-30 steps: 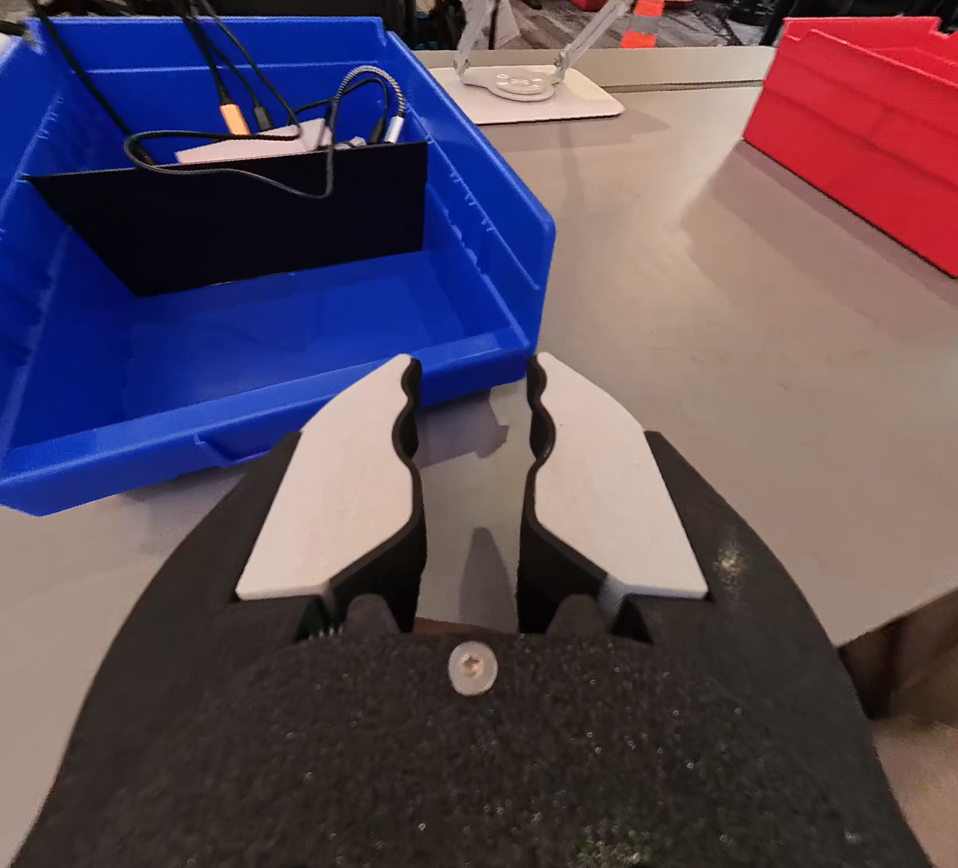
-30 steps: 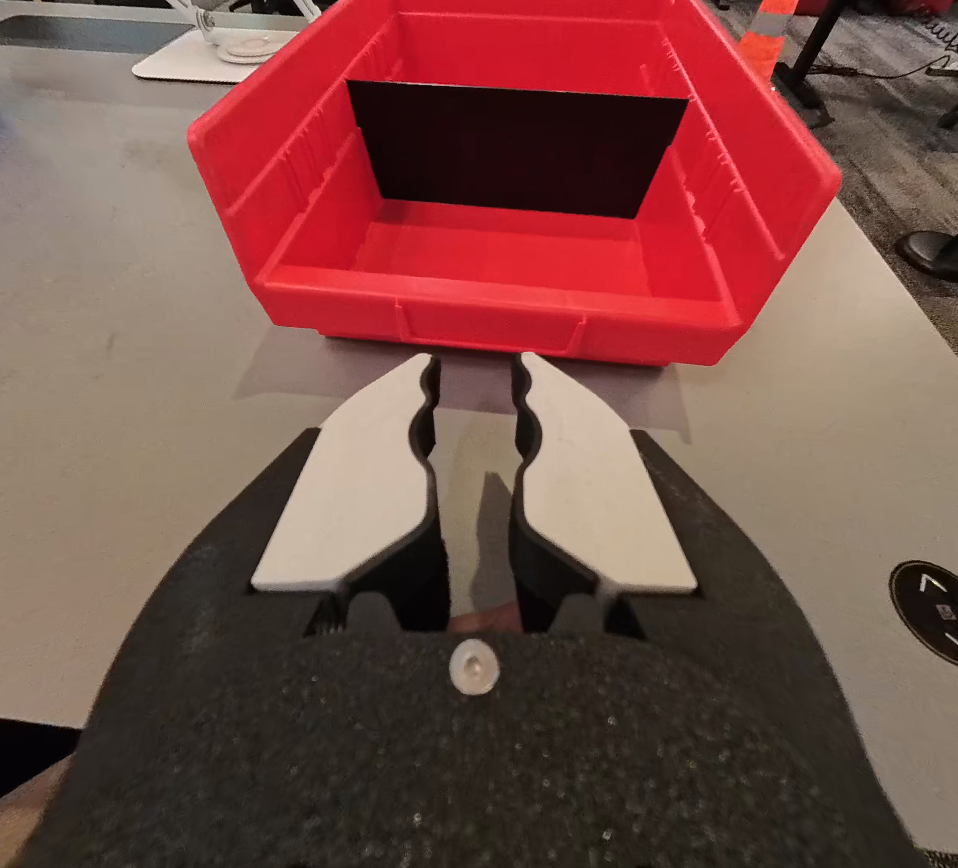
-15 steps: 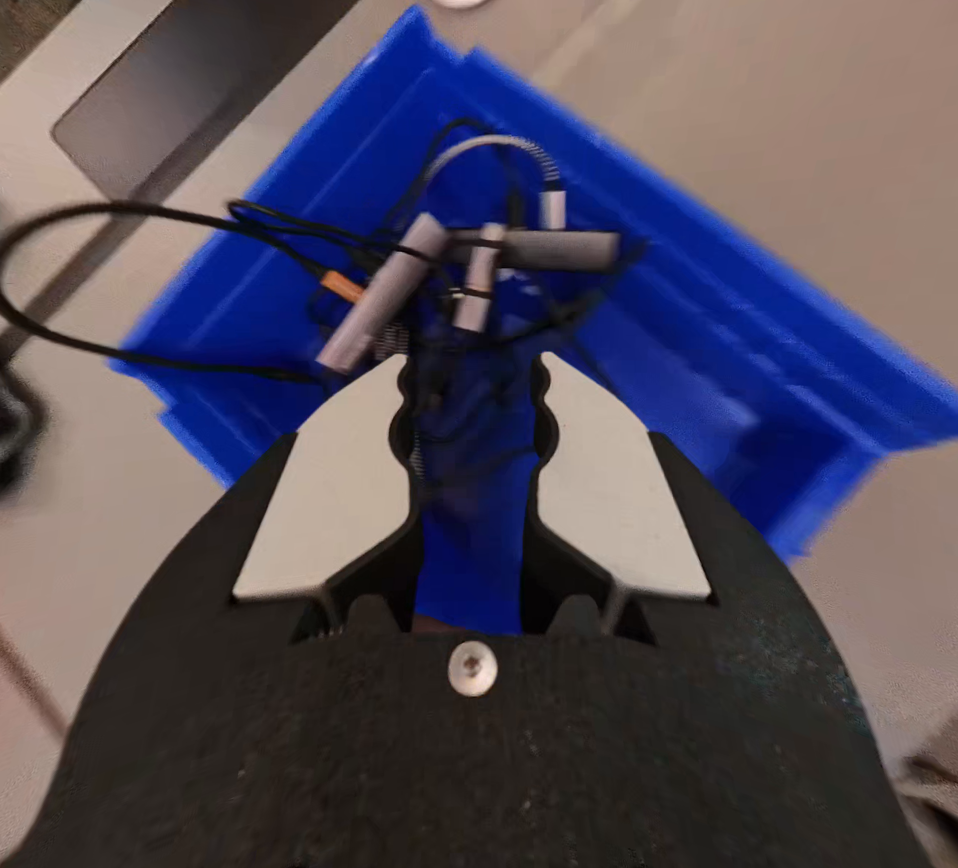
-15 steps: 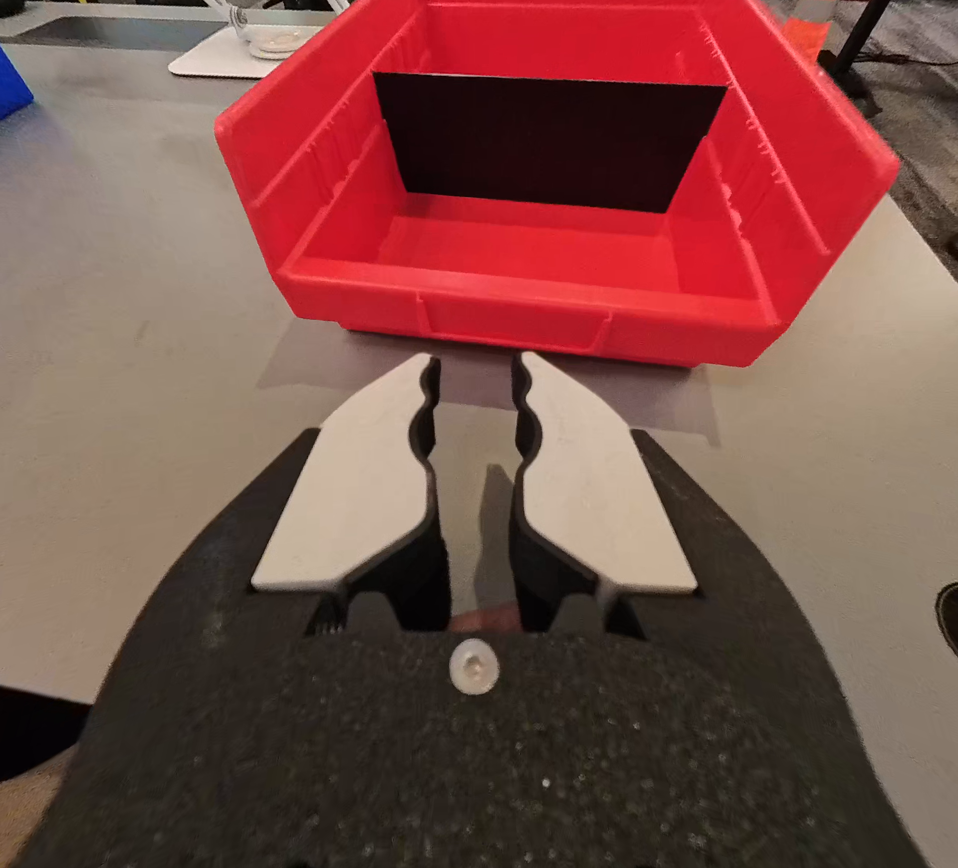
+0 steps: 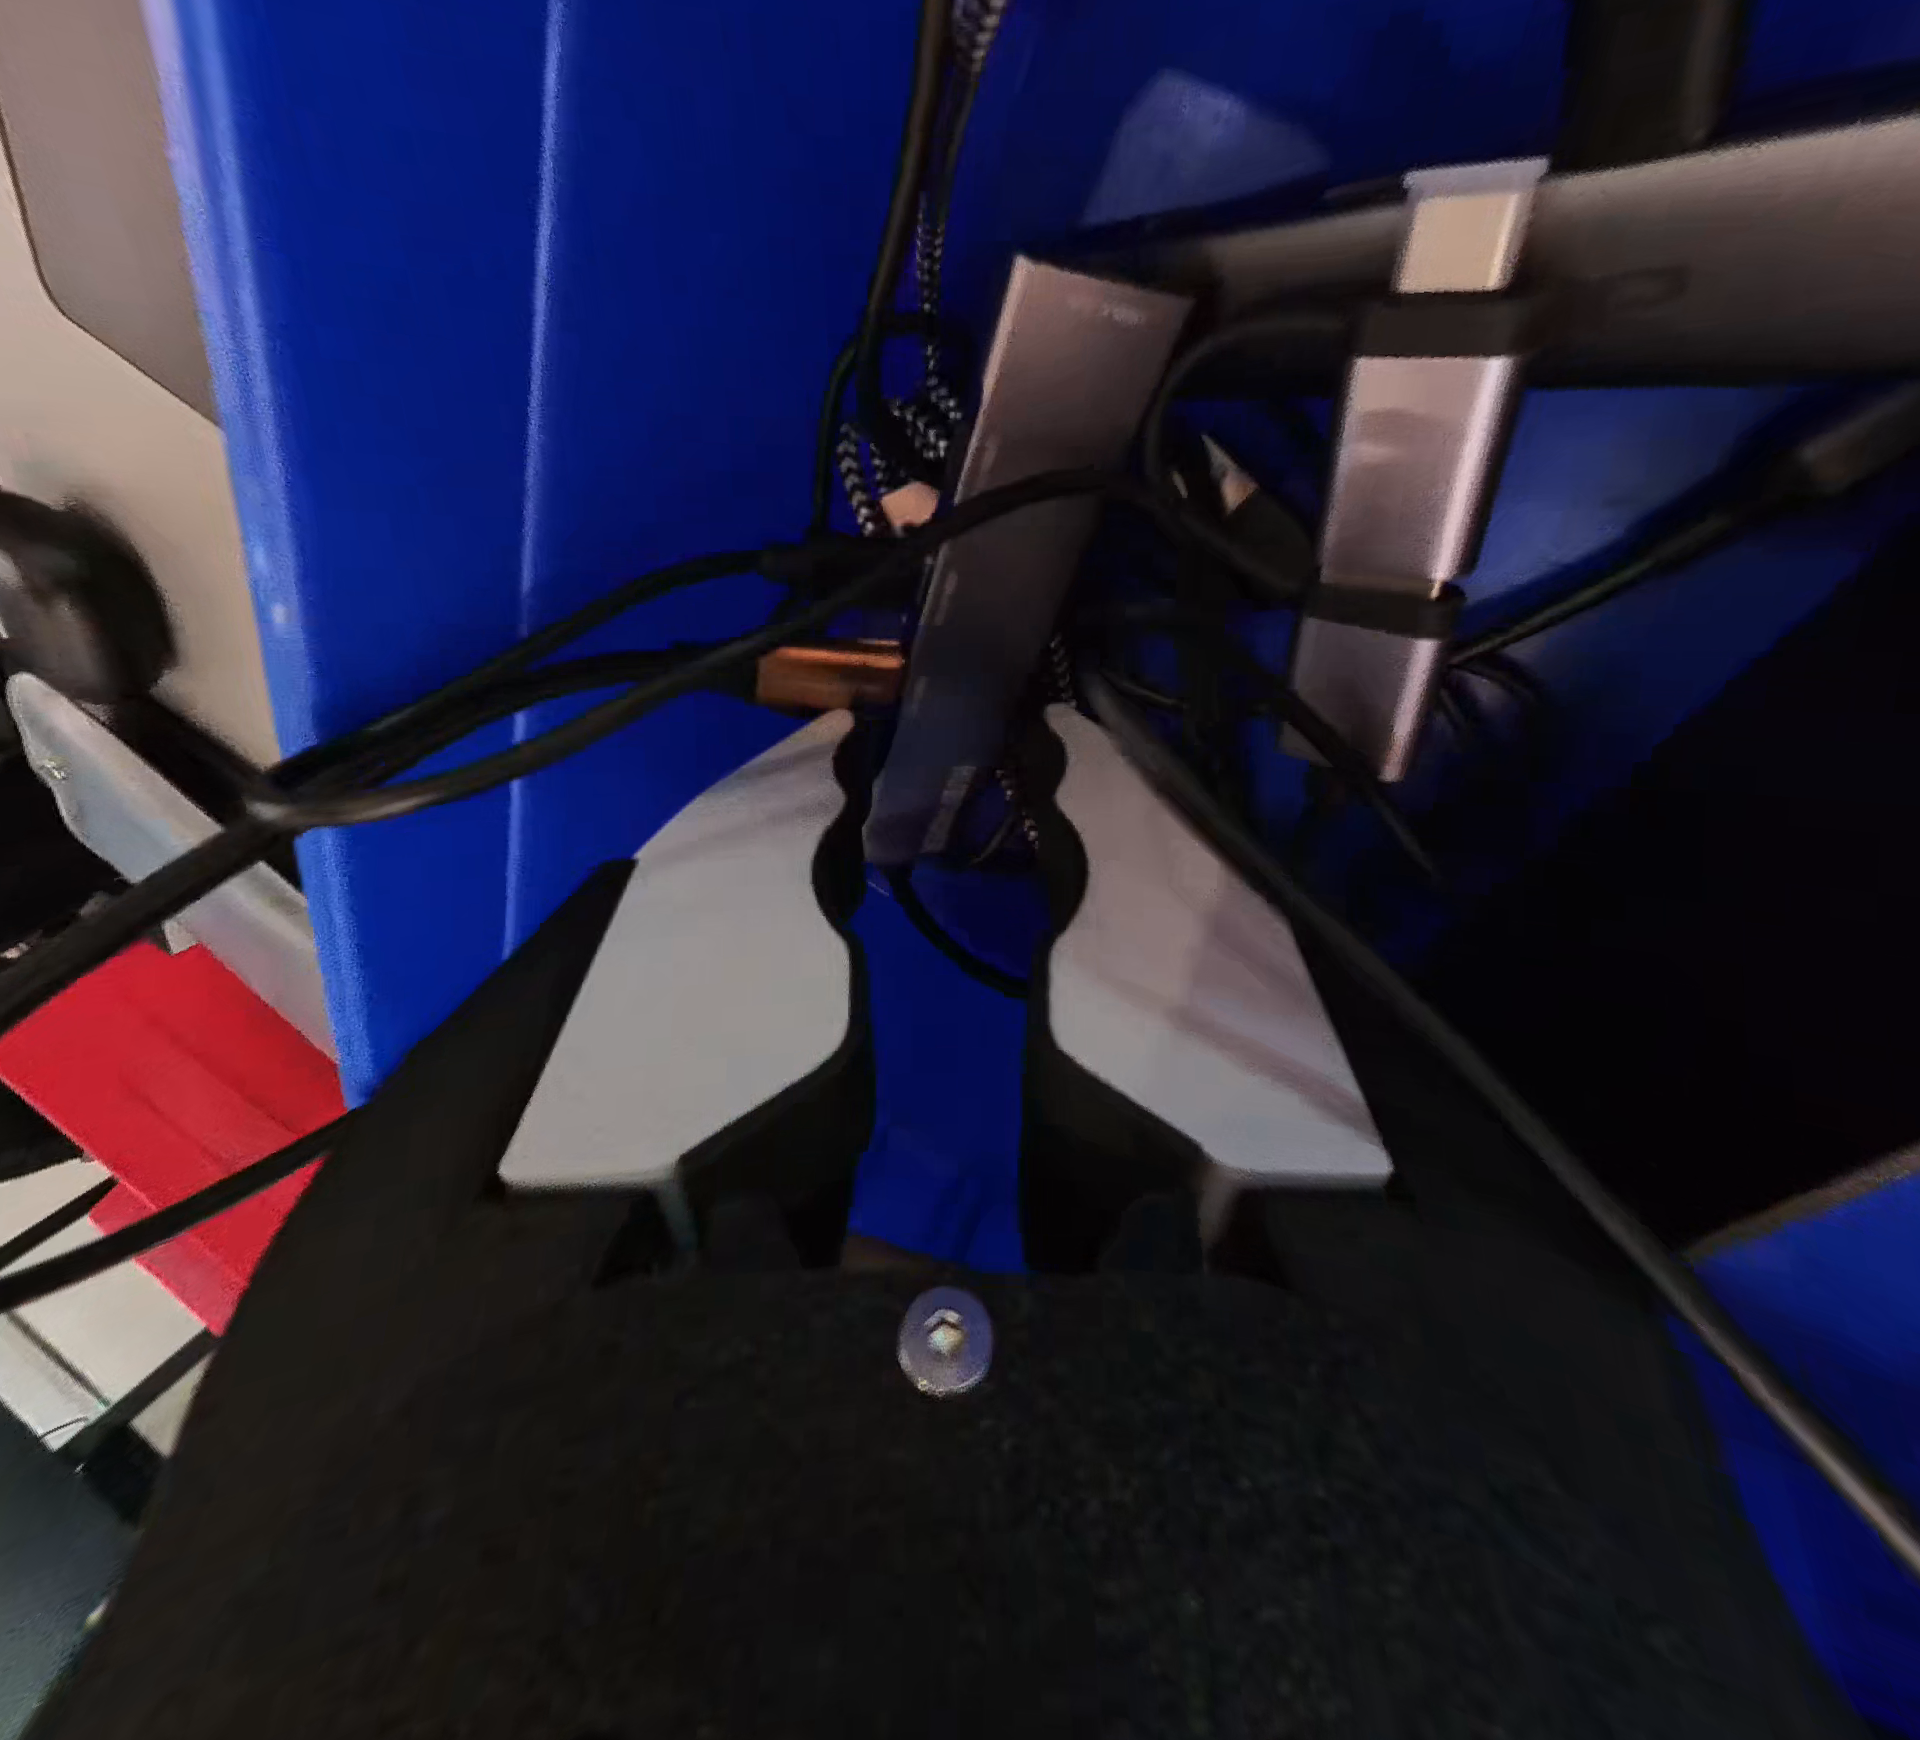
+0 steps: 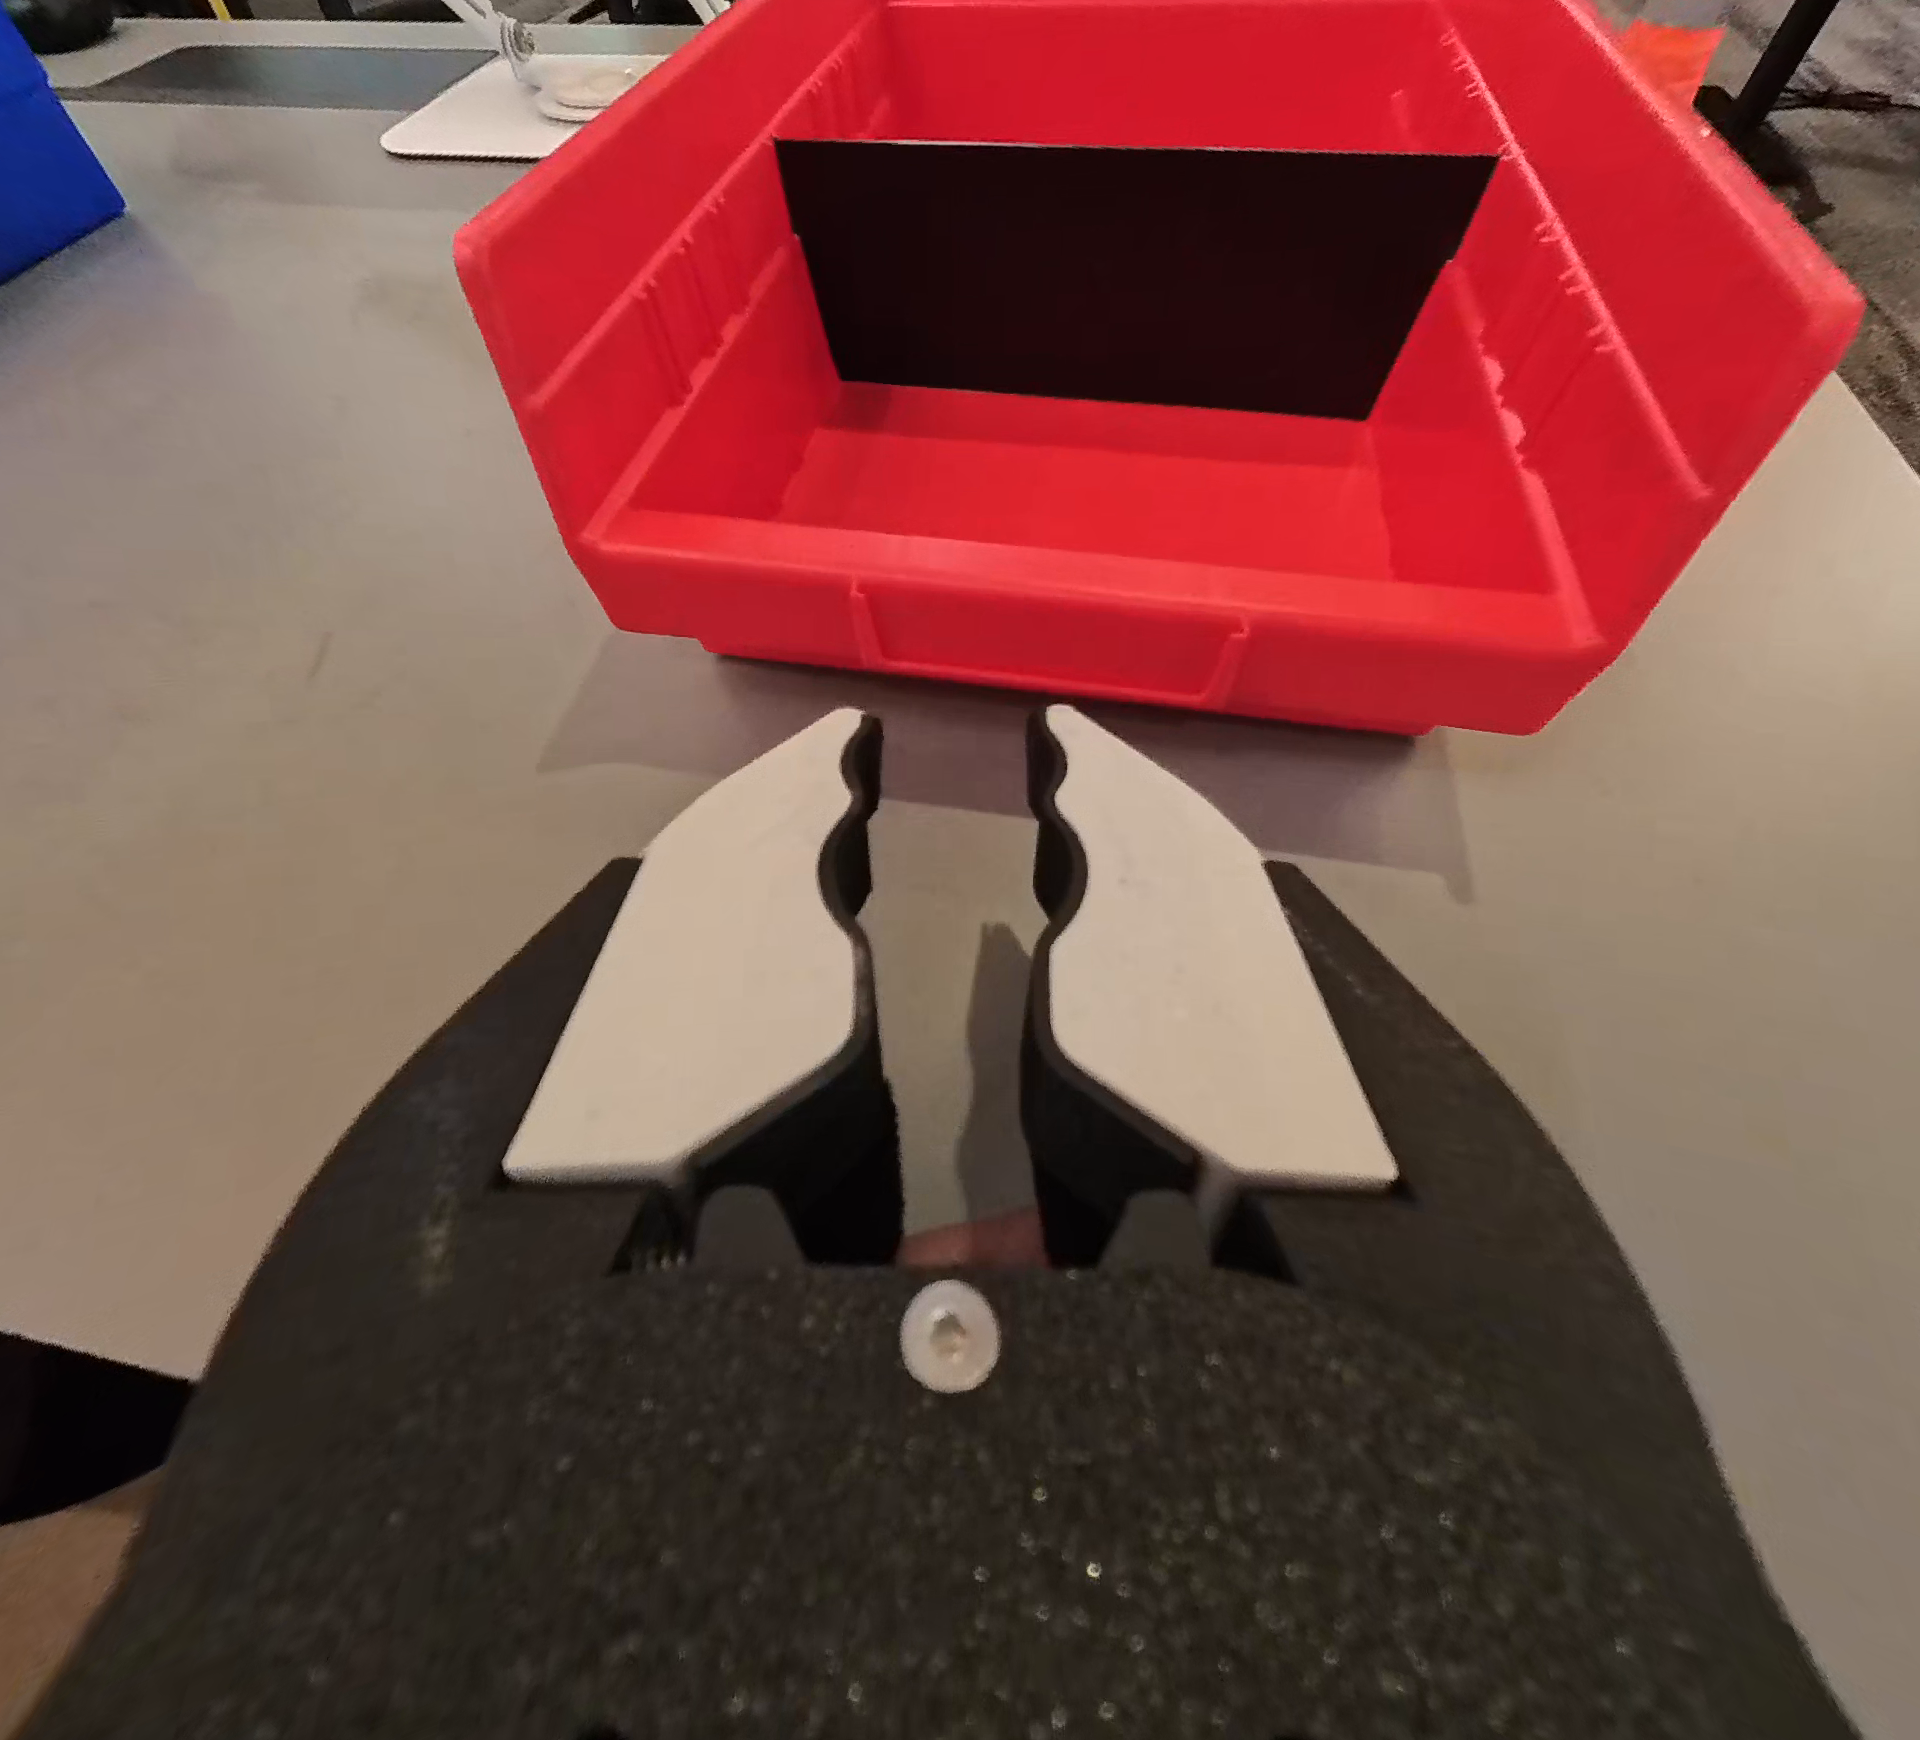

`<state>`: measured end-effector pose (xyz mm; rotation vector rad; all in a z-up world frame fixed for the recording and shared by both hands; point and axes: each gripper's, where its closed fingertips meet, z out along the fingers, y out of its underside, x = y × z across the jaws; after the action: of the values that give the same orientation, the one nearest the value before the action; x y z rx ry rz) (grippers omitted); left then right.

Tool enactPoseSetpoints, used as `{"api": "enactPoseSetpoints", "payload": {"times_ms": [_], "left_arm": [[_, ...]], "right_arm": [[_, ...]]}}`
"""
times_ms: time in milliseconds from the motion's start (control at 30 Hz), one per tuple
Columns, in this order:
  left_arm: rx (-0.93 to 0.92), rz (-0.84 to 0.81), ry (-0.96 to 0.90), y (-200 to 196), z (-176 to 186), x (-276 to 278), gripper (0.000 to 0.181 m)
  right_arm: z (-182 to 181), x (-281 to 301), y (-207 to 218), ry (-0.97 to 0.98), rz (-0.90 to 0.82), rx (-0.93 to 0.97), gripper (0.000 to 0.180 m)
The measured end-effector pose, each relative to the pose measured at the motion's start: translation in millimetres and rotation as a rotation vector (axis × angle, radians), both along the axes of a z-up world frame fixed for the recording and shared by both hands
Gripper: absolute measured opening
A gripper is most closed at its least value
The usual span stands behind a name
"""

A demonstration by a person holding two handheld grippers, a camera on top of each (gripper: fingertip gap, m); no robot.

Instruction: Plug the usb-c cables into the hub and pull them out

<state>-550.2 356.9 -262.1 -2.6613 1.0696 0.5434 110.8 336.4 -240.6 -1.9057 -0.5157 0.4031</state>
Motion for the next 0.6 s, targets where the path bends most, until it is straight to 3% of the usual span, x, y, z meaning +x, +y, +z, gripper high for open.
{"api": "enactPoseSetpoints", "payload": {"times_ms": [133, 267, 600], "left_arm": [[0.096, -0.011, 0.028, 0, 12, 1, 0.025], [0.289, -0.008, 0.097, -3, 49, -3, 0.024], [0.745, -0.016, 0.282, -27, 250, 12, 0.023]], "right_arm": [[-1, 0, 0, 0.002, 0.002, -0.009, 0.026], [-1, 0, 1, 0.013, -0.001, -0.021, 0.025], [-3, -1, 2, -0.023, -0.009, -0.027, 0.023]]}}
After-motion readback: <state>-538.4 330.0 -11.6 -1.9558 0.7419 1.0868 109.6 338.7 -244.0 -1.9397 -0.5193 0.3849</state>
